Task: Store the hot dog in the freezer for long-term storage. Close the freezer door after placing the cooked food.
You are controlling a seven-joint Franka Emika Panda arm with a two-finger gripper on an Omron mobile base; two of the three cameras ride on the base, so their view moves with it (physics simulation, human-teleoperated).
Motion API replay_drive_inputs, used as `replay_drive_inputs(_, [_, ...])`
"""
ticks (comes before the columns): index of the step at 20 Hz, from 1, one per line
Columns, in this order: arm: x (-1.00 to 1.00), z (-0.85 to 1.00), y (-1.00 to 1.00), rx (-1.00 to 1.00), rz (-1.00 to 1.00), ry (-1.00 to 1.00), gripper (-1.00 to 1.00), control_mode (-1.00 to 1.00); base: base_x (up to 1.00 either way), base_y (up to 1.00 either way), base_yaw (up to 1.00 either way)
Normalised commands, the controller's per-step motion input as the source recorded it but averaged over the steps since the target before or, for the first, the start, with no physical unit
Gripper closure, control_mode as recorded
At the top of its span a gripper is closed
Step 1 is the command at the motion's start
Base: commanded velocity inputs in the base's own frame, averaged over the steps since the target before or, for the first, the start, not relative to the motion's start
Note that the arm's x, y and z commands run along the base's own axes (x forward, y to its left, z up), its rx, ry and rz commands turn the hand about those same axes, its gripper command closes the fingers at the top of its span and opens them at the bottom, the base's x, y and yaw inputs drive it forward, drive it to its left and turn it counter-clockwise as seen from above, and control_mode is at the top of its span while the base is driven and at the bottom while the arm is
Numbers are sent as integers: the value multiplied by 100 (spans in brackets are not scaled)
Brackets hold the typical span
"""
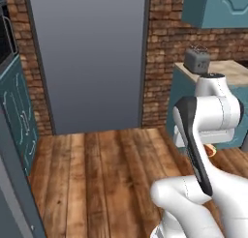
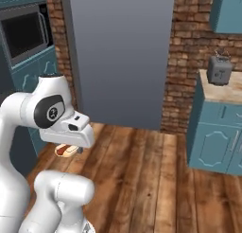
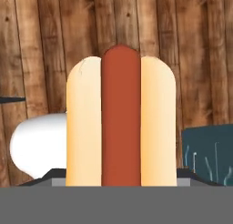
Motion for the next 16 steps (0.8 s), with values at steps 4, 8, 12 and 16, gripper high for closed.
replay_drive_inputs(4, [0,0,0,0,0,0,100,100,90,-60,18])
replay_drive_inputs(8, [0,0,0,0,0,0,100,100,100,6,2])
replay_drive_inputs(12, [0,0,0,0,0,0,100,100,100,5,18])
replay_drive_inputs(16, [0,0,0,0,0,0,100,100,99,-4,36])
